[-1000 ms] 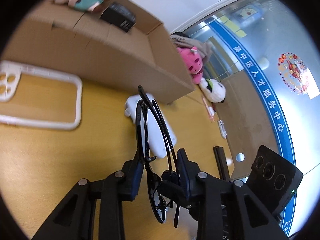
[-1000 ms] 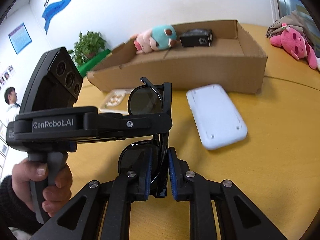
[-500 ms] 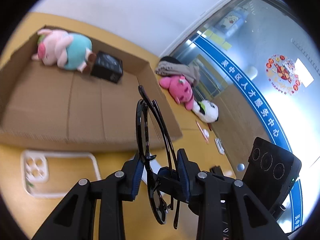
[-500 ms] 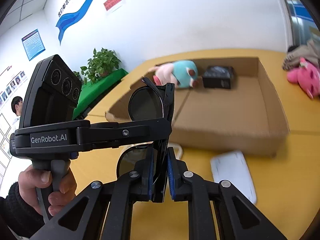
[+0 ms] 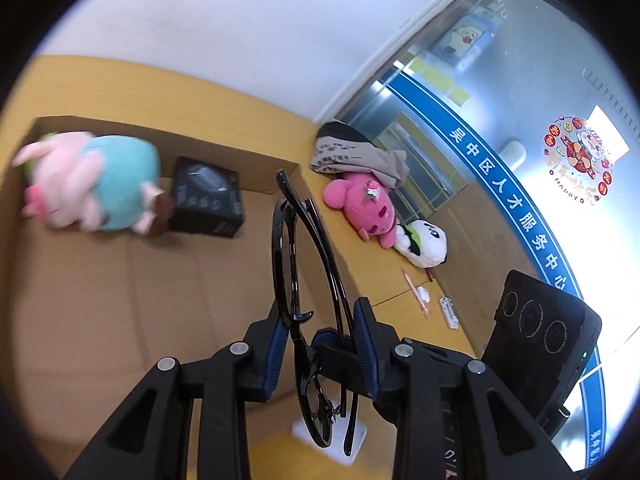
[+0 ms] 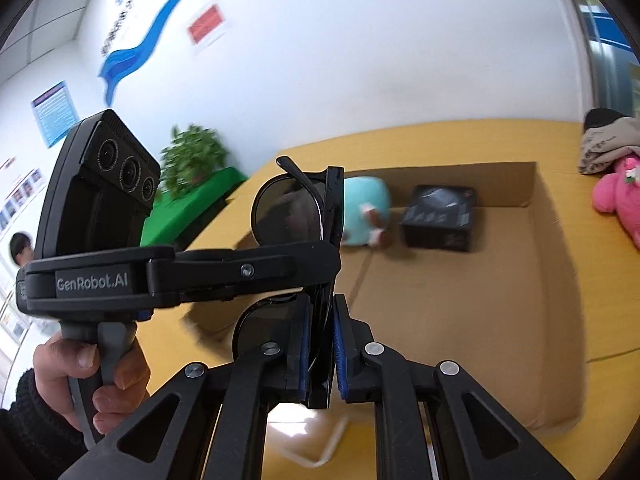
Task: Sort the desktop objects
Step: 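Carry the sunglasses in the right tool over the cardboard box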
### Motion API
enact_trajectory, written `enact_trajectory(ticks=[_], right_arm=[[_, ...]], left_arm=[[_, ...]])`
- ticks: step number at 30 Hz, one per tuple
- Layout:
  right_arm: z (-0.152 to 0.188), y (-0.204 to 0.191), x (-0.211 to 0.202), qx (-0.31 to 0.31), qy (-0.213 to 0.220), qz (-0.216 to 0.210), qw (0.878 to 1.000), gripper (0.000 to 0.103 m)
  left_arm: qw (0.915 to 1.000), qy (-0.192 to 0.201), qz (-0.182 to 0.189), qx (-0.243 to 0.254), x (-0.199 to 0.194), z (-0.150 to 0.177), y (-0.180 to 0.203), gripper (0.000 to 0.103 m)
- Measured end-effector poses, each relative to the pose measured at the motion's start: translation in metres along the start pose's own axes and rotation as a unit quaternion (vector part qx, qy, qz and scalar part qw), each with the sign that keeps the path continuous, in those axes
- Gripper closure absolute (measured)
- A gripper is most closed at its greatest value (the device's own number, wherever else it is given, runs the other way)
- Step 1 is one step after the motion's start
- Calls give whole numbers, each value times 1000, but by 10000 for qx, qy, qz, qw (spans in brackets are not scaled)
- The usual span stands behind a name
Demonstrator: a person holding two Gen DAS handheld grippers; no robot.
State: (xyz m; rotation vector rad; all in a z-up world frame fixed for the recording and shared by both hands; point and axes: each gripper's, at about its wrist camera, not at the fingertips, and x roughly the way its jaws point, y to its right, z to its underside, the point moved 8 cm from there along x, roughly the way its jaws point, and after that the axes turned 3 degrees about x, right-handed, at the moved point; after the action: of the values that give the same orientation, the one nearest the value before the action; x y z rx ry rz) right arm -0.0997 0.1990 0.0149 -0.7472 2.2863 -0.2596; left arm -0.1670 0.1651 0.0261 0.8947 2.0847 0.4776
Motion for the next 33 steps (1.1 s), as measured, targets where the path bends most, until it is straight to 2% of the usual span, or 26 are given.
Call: enact_trajectory(ticks=[6, 13, 24, 33], right_arm=[[-27, 71, 18, 470, -40, 411, 9980, 93], [-34, 121, 51, 736, -343, 678, 9944, 93], [-33, 144, 81, 887, -663, 903, 9897, 93], [-24, 157, 86, 964, -915, 1161, 9843, 93]], left_arm=[[9988, -408, 242, -141, 76, -26, -10, 72], [9967, -664, 250, -395, 117, -32, -31, 72], [9949, -833, 120, -556, 138, -30, -51, 73], [9926, -1000, 120, -683, 156, -22, -57, 73]])
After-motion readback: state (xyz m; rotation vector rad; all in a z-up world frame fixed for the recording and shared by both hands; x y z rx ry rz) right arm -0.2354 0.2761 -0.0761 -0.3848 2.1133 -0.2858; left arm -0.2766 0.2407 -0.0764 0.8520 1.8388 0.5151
